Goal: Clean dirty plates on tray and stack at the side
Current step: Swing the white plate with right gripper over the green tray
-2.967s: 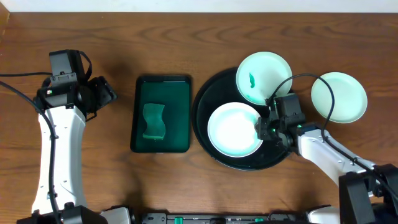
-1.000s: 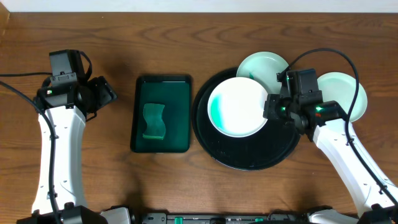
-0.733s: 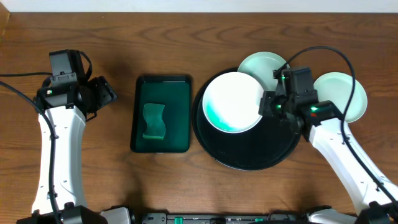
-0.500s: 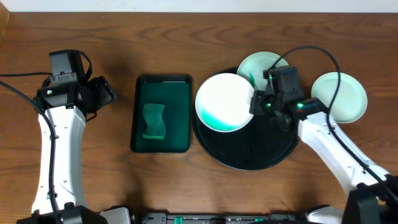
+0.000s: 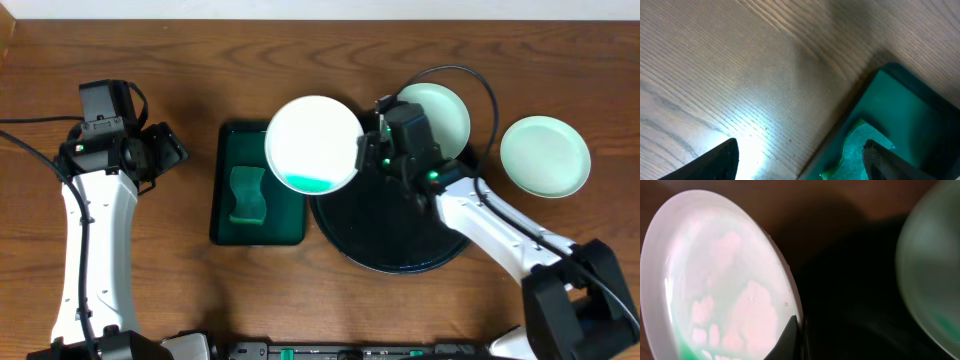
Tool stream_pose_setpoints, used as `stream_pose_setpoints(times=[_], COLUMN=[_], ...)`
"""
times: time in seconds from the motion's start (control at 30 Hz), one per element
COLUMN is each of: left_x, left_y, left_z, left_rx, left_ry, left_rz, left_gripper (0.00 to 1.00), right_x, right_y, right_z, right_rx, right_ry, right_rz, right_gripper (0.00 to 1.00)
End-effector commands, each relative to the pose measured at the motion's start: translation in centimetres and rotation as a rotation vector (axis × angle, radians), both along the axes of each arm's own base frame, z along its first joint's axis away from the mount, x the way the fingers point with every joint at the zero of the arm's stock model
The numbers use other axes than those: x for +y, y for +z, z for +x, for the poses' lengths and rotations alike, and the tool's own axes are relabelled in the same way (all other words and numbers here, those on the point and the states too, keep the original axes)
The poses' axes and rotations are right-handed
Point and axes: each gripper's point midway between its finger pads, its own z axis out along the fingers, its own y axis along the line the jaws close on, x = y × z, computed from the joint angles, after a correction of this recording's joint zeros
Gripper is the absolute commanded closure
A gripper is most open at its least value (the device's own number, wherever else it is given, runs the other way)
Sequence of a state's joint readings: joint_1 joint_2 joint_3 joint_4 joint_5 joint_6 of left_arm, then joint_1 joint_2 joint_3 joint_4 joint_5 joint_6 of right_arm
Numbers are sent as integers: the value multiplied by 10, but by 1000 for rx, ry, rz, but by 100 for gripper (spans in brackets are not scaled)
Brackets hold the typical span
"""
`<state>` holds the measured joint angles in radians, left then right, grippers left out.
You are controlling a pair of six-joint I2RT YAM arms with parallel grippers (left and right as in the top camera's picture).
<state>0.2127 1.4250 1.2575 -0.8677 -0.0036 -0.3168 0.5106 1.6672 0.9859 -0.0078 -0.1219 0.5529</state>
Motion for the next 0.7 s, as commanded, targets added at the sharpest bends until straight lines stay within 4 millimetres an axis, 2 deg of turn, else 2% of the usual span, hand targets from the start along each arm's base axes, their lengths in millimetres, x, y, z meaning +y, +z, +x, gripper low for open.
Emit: stream_pose_setpoints(times=[0.0, 0.3, 0.67], left_x=[3, 3, 3], left_y=[4, 4, 4], left_z=[1, 1, 1], left_rx=[-6, -6, -6], left_ry=[8, 8, 8], left_rz=[8, 8, 8], left_gripper=[21, 21, 21], right_x=[21, 37, 51], right_y=[1, 5, 53], right_z=[6, 22, 29], right_rx=[-40, -230, -593], right_ry=[-22, -78, -37], right_rz=[22, -79, -346], right_gripper=[99, 99, 99])
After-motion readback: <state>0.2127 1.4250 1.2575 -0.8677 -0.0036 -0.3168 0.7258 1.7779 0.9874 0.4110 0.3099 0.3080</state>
